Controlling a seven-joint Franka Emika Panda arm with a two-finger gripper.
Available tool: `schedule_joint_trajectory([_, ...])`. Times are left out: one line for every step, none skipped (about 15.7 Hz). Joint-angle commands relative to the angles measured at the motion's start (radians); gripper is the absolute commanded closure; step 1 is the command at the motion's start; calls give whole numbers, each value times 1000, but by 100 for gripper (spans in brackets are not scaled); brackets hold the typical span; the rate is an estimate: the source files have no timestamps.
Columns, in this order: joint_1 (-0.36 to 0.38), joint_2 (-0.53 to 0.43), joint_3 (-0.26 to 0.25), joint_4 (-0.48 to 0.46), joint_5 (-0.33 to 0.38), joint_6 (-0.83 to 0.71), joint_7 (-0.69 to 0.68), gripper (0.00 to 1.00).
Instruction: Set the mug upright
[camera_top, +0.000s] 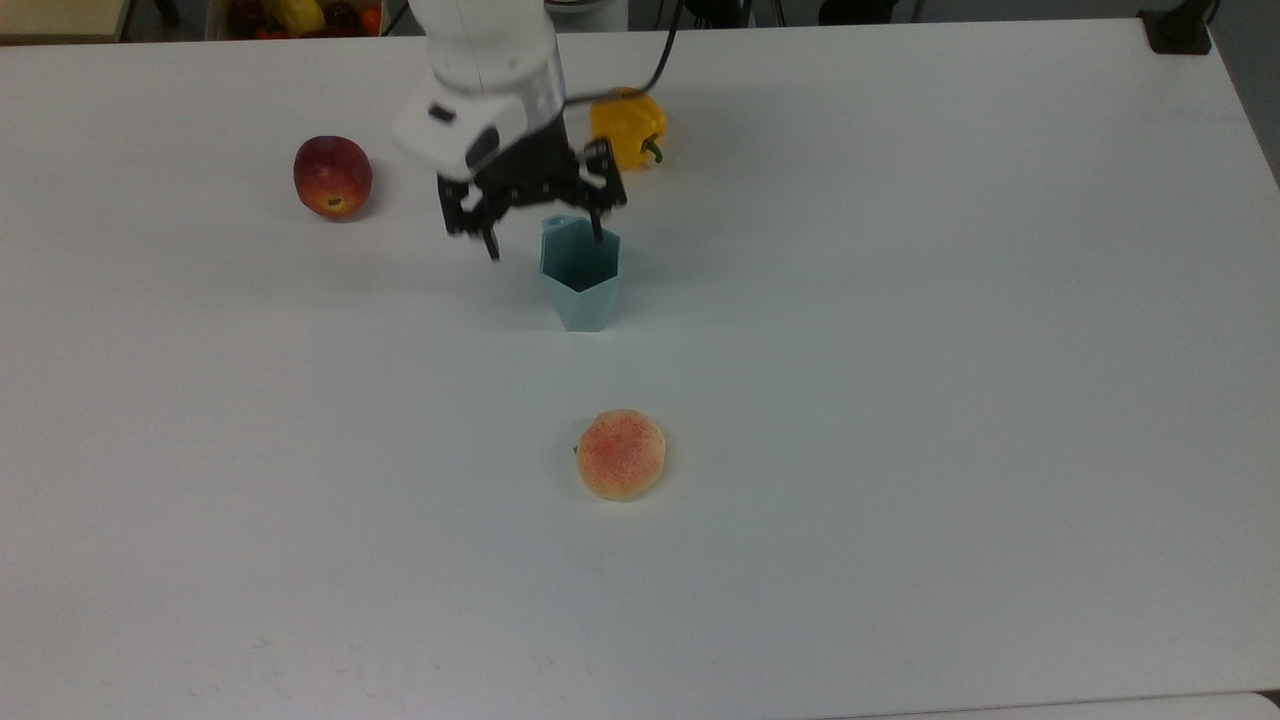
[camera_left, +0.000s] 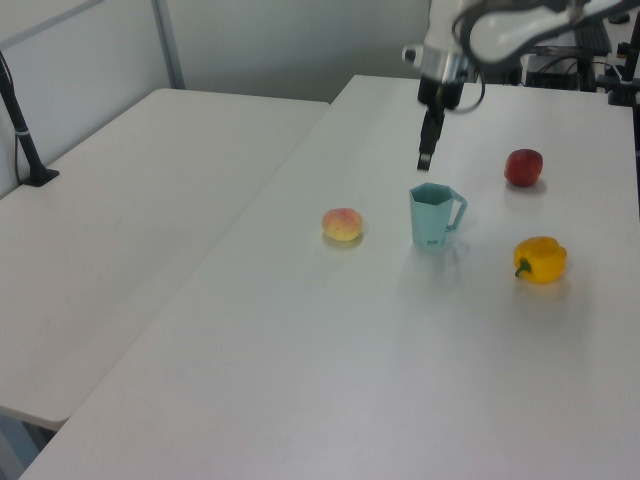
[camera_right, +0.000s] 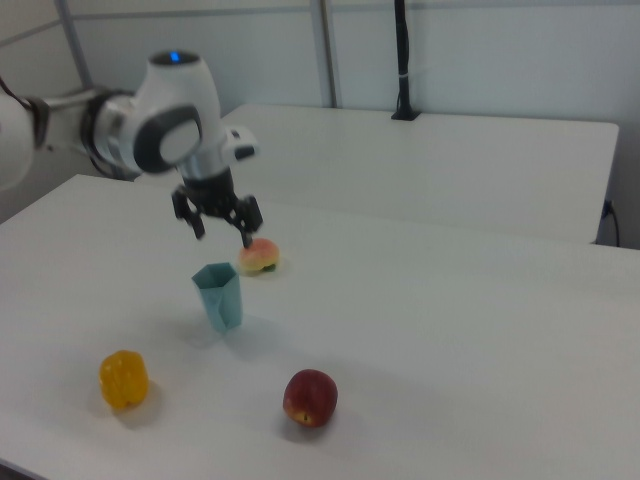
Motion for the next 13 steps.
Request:
schedule_joint_trajectory([-5, -112, 5, 91, -8, -210, 125, 0])
schedule_joint_trajectory([-6, -135, 26, 97, -10, -244, 162, 0])
schedule_joint_trajectory([-14, -159, 63, 97, -13, -276, 210, 0])
schedule_joint_trajectory([-42, -185, 98, 97, -14, -313, 263, 0])
schedule_joint_trajectory([-71, -207, 136, 96, -16, -353, 315, 0])
schedule_joint_trajectory([-89, -224, 161, 96, -19, -396, 345, 0])
schedule_joint_trajectory([-97, -235, 163, 94, -22, -431, 342, 0])
schedule_joint_trajectory([-97, -235, 163, 93, -22, -441, 331, 0])
schedule_joint_trajectory([-95, -235, 160, 91, -22, -433, 321, 0])
schedule_joint_trajectory([-94, -235, 155, 90, -22, -426, 301, 0])
schedule_joint_trajectory([-88, -235, 146, 82, -22, -400, 258, 0])
schedule_joint_trajectory([-74, -239, 123, 61, -22, -369, 218, 0])
schedule_joint_trajectory([-47, -244, 83, 50, -22, -340, 187, 0])
